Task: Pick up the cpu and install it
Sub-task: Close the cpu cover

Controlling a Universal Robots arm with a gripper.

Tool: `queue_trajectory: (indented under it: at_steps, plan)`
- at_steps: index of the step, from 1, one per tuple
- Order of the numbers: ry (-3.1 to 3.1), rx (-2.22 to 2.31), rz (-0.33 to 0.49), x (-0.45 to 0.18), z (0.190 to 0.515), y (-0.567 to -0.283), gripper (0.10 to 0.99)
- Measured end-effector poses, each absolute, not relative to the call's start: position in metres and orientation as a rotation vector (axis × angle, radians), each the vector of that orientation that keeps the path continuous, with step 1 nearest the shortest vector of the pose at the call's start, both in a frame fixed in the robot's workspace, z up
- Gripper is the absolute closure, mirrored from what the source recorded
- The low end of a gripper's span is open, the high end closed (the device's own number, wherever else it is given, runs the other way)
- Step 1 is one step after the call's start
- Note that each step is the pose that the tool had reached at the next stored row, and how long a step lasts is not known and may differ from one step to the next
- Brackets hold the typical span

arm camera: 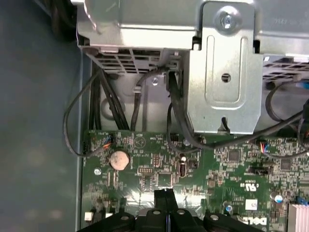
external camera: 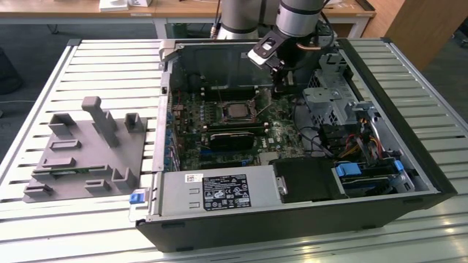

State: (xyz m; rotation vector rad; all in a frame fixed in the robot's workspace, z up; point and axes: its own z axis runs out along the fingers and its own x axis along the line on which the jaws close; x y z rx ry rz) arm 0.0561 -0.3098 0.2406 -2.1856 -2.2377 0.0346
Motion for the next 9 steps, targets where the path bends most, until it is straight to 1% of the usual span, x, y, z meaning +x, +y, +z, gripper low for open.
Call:
queue_trajectory:
  at_steps: [9]
  plan:
    - [-2.238,-2.186,0.035,0.031,0.24,-0.31,0.98]
